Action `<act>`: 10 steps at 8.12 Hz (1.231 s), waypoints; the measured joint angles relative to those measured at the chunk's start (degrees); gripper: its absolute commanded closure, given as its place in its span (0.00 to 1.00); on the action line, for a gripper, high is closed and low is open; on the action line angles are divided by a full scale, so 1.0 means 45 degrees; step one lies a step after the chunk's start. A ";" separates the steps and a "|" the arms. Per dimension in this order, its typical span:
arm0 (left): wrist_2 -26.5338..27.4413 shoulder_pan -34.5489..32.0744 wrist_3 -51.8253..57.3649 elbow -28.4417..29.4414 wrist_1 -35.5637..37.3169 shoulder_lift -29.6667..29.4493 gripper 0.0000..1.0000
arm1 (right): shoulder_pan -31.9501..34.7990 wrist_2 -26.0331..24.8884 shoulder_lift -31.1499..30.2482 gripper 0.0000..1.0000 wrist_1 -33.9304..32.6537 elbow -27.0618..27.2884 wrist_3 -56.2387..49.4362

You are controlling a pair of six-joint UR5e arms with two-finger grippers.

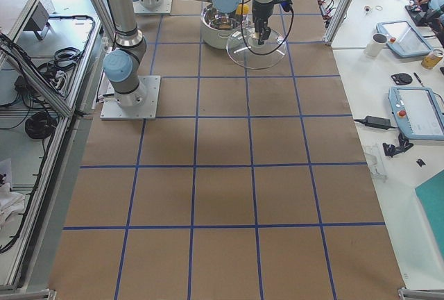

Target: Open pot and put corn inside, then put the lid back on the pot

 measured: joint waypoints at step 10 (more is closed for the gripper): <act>0.0077 0.0130 0.0166 0.0326 -0.0725 0.0293 0.00 | 0.0000 0.0046 -0.0016 1.00 0.0008 0.0003 0.0104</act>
